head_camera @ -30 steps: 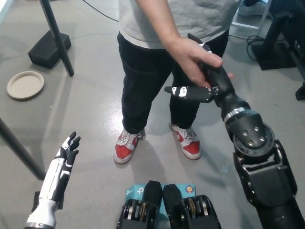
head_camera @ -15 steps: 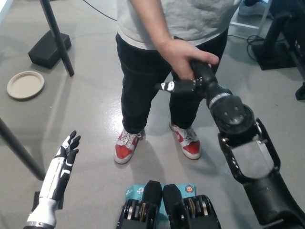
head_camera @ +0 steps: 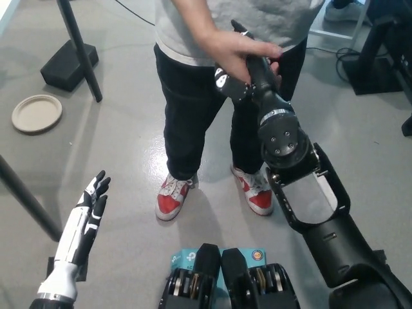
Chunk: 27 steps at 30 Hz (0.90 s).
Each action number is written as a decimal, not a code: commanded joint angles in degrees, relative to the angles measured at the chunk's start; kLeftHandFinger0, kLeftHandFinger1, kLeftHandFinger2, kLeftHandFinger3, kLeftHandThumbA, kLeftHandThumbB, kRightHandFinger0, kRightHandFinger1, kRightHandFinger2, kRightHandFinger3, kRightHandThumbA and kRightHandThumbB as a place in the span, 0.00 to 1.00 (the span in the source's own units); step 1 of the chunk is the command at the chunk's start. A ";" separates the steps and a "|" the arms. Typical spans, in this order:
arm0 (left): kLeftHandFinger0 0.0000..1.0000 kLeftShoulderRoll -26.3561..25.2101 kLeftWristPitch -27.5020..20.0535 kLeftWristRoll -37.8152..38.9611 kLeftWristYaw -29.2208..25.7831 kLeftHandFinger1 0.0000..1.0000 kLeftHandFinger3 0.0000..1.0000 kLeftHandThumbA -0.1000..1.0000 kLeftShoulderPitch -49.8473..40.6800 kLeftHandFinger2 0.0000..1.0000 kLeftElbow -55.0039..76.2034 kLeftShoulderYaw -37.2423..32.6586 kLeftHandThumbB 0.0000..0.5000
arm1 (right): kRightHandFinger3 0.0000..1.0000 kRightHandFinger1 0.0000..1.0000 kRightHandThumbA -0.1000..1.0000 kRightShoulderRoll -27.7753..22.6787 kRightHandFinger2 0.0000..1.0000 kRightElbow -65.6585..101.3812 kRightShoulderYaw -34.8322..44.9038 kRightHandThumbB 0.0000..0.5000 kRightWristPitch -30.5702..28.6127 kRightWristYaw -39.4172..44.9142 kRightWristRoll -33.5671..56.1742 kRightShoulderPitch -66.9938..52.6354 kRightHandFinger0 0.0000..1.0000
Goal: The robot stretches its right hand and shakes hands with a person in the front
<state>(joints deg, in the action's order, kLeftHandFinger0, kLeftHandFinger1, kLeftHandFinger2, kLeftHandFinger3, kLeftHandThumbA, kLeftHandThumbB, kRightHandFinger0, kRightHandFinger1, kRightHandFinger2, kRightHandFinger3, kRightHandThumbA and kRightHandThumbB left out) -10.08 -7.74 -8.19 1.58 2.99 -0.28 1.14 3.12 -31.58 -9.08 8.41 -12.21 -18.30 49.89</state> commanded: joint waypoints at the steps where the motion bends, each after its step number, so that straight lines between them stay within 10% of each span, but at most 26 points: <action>1: 1.00 -0.70 -1.49 -1.29 -0.84 1.00 1.00 1.00 1.07 1.00 1.61 0.17 0.21 | 1.00 0.99 0.00 -0.45 1.00 0.64 -0.10 0.40 -6.39 -8.19 -4.44 1.84 0.86; 27: 1.00 -0.86 -1.87 -0.97 -0.55 1.00 1.00 1.00 1.74 1.00 1.15 0.27 0.25 | 1.00 0.96 0.06 1.88 1.00 60.78 -5.16 0.42 5.25 6.69 -15.22 -4.45 0.81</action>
<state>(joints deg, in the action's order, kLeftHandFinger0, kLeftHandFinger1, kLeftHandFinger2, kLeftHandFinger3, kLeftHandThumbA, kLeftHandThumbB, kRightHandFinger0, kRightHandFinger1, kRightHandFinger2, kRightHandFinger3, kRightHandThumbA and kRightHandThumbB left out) -10.09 -7.72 -8.58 1.60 3.27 -0.71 1.12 3.51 7.39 -11.61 8.29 -11.89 -24.61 39.84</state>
